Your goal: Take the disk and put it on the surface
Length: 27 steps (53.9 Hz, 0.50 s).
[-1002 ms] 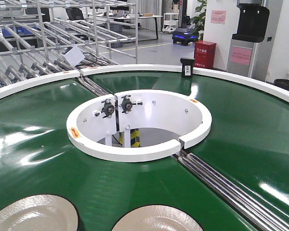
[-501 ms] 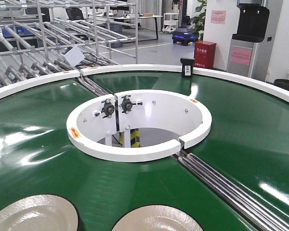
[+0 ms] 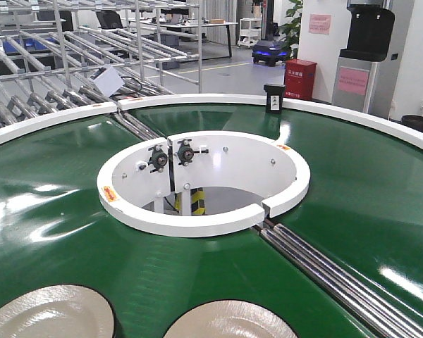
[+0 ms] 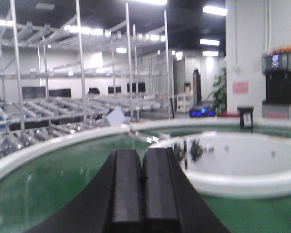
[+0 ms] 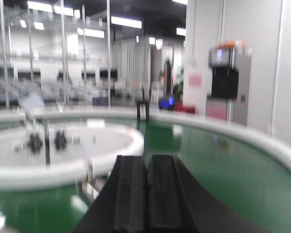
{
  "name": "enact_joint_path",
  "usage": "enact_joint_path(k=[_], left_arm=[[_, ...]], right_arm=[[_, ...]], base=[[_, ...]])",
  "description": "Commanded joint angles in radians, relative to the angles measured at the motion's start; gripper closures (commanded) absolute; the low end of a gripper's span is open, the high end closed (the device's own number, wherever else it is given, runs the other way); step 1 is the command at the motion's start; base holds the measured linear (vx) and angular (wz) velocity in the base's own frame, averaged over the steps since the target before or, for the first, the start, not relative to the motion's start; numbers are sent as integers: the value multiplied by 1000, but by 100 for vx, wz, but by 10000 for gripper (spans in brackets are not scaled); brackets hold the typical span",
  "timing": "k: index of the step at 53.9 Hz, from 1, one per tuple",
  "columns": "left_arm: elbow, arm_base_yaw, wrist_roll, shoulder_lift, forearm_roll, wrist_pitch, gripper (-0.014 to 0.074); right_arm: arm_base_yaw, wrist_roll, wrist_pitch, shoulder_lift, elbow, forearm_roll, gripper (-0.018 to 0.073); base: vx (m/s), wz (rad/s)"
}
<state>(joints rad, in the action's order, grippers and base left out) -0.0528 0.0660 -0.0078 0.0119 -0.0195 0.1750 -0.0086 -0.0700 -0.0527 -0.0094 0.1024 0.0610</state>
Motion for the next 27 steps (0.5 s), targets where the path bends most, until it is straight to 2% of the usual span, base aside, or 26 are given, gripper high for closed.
enact_joint_path(k=[1,7,16,22,27], left_arm=[[-177,-1,20,-36,-14,77,598],[-395,-1,92,-182,-14,38,598],[-672,-1,100,-464,-14,-26,598],[-777,-1,100,-633,-14,-51,598],[-794,-1,100,-714,-14,-40,598]], right_arm=[[-5,-8,-80,40,197,-1,568],[-5,-8,-30,200,439,-2,568],[-5,-8,53,463,696,-2,568],[-5,-6,53,643,804,-1,568],[-5,-2,53,735,829,0,568]], base=[[0,-1],[0,-1],[0,0],[0,0],[0,0]])
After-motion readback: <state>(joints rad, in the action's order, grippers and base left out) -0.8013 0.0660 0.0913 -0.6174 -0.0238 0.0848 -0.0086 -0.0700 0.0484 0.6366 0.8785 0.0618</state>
